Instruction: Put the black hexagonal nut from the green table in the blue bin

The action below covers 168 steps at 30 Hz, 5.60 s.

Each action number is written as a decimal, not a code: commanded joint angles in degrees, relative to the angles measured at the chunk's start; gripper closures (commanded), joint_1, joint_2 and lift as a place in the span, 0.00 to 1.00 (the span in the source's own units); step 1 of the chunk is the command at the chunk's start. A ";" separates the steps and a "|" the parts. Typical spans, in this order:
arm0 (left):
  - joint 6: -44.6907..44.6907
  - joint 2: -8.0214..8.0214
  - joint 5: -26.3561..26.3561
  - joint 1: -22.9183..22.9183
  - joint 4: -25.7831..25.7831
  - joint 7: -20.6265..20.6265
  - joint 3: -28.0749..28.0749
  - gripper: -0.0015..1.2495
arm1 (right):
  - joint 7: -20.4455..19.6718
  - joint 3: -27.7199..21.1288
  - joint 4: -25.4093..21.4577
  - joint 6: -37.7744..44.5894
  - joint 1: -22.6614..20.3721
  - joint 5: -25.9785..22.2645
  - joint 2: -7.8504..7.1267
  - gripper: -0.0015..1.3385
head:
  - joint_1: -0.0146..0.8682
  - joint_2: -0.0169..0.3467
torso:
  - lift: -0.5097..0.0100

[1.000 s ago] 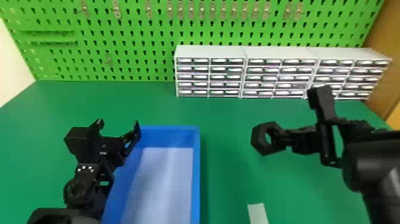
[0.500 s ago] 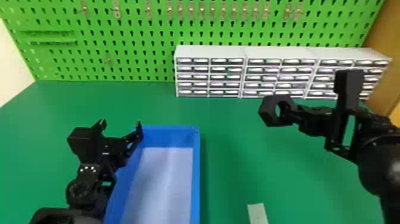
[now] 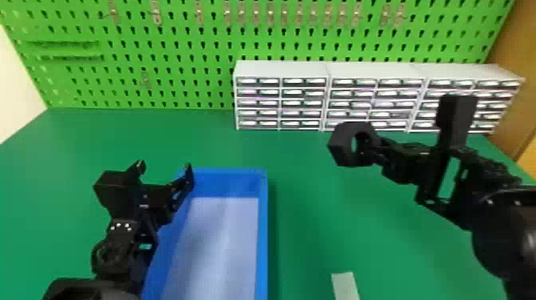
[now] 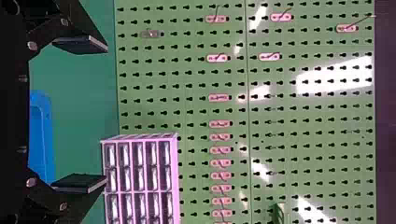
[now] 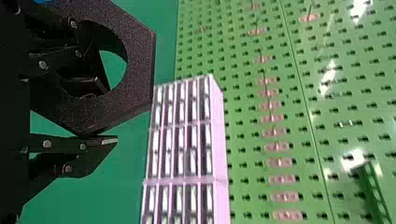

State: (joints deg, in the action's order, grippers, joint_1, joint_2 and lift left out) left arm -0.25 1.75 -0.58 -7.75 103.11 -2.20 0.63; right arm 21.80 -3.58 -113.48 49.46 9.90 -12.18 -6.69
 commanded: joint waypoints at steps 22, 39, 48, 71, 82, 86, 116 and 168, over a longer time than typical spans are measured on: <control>-0.01 -0.08 0.23 0.10 -0.11 0.00 0.07 0.23 | -0.01 18.70 5.02 4.86 4.95 -7.51 -4.47 0.68 | 0.76 0.20 | 0.80; 0.08 -0.08 0.23 0.28 -0.02 0.09 0.78 0.23 | -0.01 26.34 9.59 5.38 10.49 -10.76 -4.21 0.68 | 0.76 0.20 | 0.80; 0.08 -0.08 0.14 0.45 -0.02 0.09 1.48 0.23 | -0.01 31.97 11.79 5.21 13.65 -13.48 -4.83 0.68 | 0.76 0.20 | 0.80; 0.43 -0.08 -0.21 0.54 -0.02 0.09 2.27 0.23 | -0.01 39.26 14.96 4.50 16.81 -18.32 -5.88 0.68 | 0.76 0.20 | 0.80; 0.43 -0.08 -0.21 0.72 -0.02 0.09 2.27 0.23 | -0.27 39.88 15.31 4.50 16.99 -19.20 -5.97 0.31 | 0.76 0.20 | 0.80; 0.43 -0.08 -0.21 0.72 -0.02 0.09 2.27 0.23 | -0.27 39.70 15.31 4.50 16.90 -19.20 -5.97 0.25 | 0.76 0.20 | 0.80; 0.43 -0.08 -0.48 0.80 -0.02 0.26 1.92 0.23 | -0.27 19.75 9.86 1.16 9.34 -9.00 -2.98 0.24 | 0.76 0.20 | 0.80; 0.43 -0.26 -0.12 -0.25 -0.46 0.70 1.57 0.23 | -26.55 5.42 1.86 -37.68 -20.10 7.26 1.85 0.25 | 0.76 0.20 | 0.80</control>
State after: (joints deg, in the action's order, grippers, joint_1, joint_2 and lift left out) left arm 0.17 1.50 -0.99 -7.82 102.65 -1.49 2.17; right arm -4.57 1.96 -111.76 13.50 -9.05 -5.14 -4.71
